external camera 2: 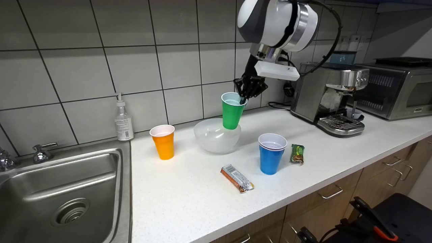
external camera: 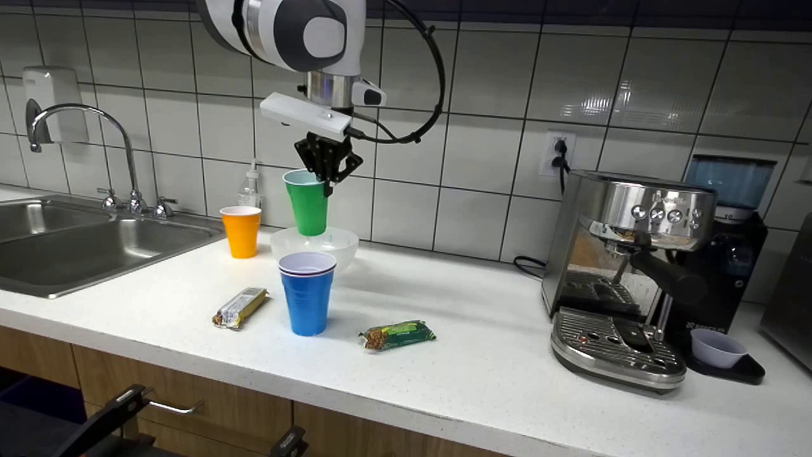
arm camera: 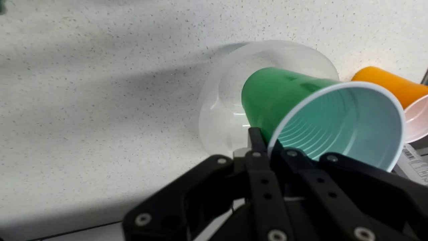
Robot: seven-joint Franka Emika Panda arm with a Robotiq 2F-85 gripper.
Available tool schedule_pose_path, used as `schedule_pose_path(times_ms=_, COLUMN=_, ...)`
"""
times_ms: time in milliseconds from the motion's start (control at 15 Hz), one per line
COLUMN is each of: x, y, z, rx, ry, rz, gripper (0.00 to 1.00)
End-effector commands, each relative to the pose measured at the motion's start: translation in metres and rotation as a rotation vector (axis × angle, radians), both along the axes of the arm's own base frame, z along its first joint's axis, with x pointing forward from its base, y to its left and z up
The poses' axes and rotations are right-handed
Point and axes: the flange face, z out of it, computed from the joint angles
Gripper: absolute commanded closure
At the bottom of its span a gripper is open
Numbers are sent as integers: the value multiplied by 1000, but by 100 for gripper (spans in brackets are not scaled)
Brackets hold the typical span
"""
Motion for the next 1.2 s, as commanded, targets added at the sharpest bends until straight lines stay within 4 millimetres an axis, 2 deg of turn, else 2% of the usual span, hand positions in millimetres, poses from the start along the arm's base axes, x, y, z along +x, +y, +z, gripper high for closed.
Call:
schedule_pose_path(times_ms=0, x=-16, y=-16, z=25, rx=-28, ry=22, rz=34, gripper=99)
schedule_pose_path(times_ms=333, x=-23, y=-24, z=42, rx=-64, ry=28, rz=62, gripper=99)
schedule_pose_path(times_ms=1133, x=-43, y=-23, z=41, rx=-98, ry=52, rz=98, gripper=99)
